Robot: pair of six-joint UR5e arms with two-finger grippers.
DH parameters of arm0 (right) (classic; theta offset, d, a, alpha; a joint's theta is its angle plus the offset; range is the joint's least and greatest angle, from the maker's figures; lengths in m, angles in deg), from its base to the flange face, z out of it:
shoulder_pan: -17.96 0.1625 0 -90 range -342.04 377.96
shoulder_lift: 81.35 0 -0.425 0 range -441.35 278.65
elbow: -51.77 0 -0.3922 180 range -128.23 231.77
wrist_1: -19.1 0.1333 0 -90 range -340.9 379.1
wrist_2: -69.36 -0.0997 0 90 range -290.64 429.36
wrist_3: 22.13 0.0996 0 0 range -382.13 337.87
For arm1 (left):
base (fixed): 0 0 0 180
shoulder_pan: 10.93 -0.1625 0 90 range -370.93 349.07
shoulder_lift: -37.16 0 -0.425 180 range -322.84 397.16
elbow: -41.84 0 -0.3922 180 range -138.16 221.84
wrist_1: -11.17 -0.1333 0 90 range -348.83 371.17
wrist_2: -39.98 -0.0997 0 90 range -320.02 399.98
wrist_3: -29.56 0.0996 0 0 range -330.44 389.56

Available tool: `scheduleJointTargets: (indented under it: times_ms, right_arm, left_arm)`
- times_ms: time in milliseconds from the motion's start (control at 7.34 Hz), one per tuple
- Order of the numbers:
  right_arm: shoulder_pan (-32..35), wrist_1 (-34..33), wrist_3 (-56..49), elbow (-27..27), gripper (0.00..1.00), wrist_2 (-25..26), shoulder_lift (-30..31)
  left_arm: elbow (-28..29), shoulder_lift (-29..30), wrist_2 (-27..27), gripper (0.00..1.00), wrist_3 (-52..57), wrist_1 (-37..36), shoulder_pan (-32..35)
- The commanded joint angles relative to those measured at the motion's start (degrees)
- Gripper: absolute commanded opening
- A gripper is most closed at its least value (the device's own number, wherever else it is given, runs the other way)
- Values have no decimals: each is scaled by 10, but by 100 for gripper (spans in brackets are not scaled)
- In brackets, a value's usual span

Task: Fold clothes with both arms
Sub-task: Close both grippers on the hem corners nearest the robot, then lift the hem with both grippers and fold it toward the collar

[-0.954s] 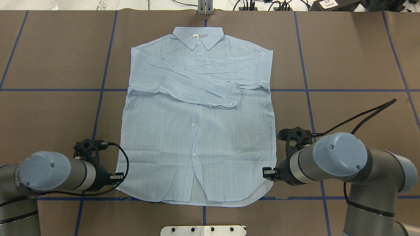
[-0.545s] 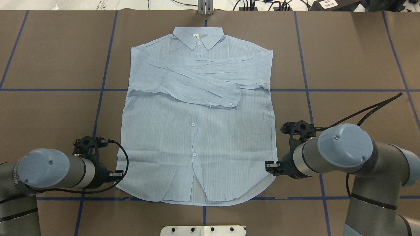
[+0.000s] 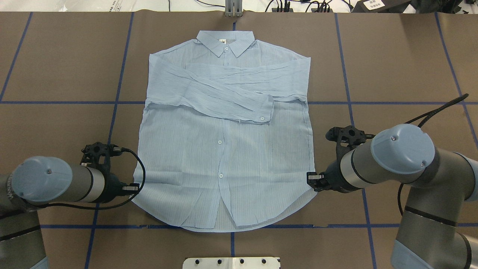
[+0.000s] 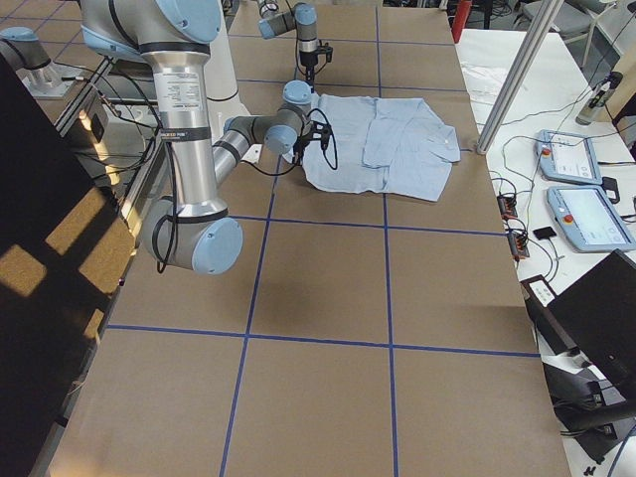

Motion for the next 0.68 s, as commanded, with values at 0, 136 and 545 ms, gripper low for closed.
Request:
scheduleJointTargets:
  times_ms: [0, 136, 545]
  right_arm:
    - [6, 2, 0, -1, 0, -8, -1]
    - [14, 3, 0, -1, 0, -16, -1]
    - [61, 3, -2, 0, 0, -55, 0]
  left_arm:
    - [-12, 3, 25, 0, 16, -1, 24]
    - [-13, 3, 38, 0, 24, -1, 34]
    - [-12, 3, 39, 0, 29, -1, 42]
